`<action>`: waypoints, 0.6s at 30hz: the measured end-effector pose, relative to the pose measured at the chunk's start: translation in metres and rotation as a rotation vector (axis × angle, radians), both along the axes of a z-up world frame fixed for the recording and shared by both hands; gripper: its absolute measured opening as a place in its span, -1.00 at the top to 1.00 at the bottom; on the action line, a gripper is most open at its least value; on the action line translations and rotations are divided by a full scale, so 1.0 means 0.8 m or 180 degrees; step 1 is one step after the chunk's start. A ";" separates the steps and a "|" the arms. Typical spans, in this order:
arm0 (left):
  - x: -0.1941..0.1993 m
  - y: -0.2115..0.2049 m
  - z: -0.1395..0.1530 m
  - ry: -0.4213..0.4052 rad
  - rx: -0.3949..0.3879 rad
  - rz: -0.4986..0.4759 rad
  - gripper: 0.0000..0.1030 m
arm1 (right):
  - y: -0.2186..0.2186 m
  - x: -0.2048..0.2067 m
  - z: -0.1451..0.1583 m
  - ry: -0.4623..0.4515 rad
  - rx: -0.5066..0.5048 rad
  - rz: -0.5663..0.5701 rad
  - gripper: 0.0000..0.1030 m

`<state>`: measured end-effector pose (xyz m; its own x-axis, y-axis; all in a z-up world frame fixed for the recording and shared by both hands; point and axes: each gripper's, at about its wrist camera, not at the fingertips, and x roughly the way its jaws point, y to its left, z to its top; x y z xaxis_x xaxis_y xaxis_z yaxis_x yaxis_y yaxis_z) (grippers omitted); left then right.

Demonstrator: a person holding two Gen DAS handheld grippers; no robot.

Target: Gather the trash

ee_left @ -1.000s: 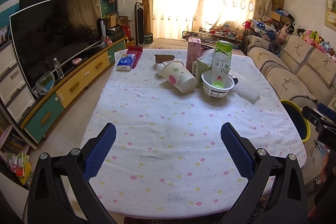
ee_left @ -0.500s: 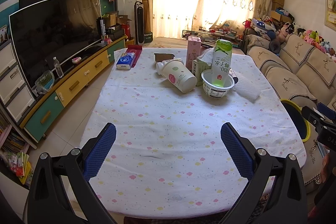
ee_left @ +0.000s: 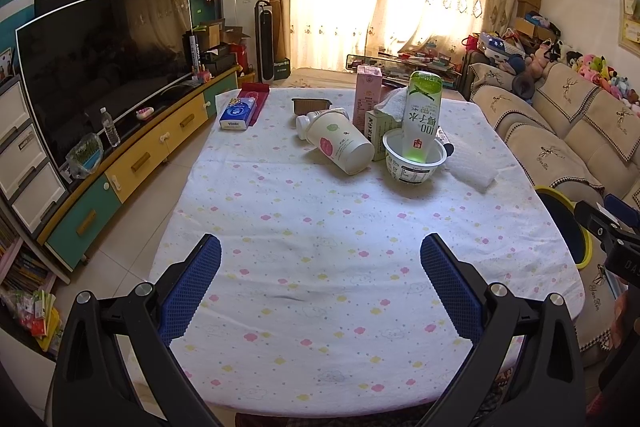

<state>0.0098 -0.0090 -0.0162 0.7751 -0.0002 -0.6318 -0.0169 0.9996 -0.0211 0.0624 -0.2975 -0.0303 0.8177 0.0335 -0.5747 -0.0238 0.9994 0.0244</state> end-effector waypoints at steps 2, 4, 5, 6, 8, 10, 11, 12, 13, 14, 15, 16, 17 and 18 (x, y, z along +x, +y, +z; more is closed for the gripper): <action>0.000 0.000 0.000 0.0000 0.0002 0.0002 -0.91 | 0.000 0.000 0.000 0.0002 0.0002 -0.0002 -0.88; 0.000 0.000 0.000 -0.0002 -0.0001 0.0001 -0.91 | 0.000 0.000 0.000 0.0005 0.0005 -0.0003 -0.88; 0.000 0.000 0.000 -0.0002 0.0000 -0.0001 -0.91 | 0.000 0.001 0.000 0.0004 0.0000 -0.0001 -0.88; 0.000 0.000 0.000 -0.0001 0.0003 -0.0001 -0.91 | -0.001 0.001 0.001 0.0005 0.0002 -0.0001 -0.88; 0.000 0.000 0.000 0.0002 -0.0002 0.0001 -0.91 | 0.000 0.000 0.000 0.0007 0.0003 0.0000 -0.88; 0.000 0.000 0.000 0.0003 0.0004 0.0001 -0.91 | 0.000 0.001 -0.003 0.0010 0.0001 0.0005 -0.88; 0.000 0.000 -0.001 0.0004 0.0005 0.0003 -0.91 | -0.001 0.002 -0.002 0.0013 0.0004 0.0004 -0.88; 0.000 0.000 -0.001 0.0009 0.0006 0.0002 -0.91 | -0.001 0.002 -0.003 0.0012 0.0005 0.0005 -0.88; 0.001 0.001 -0.002 0.0014 0.0003 0.0001 -0.91 | -0.002 0.002 -0.004 0.0015 0.0007 0.0009 -0.88; 0.001 0.000 -0.002 0.0021 0.0003 0.0000 -0.91 | -0.003 0.003 -0.006 0.0019 0.0008 0.0011 -0.88; 0.001 0.000 -0.002 0.0025 0.0006 -0.0003 -0.91 | -0.002 0.002 -0.008 0.0021 0.0007 0.0011 -0.88; 0.002 0.000 -0.003 0.0028 0.0012 -0.0002 -0.91 | -0.003 0.003 -0.006 0.0022 0.0009 0.0011 -0.87; 0.002 0.001 -0.003 0.0031 0.0012 -0.0001 -0.91 | -0.003 0.003 -0.008 0.0027 0.0011 0.0011 -0.88; 0.002 0.001 -0.003 0.0032 0.0009 -0.0003 -0.91 | -0.002 0.001 -0.010 0.0031 0.0011 0.0012 -0.88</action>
<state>0.0111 -0.0084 -0.0187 0.7686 0.0009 -0.6397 -0.0161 0.9997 -0.0180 0.0635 -0.2987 -0.0383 0.8120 0.0387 -0.5824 -0.0273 0.9992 0.0282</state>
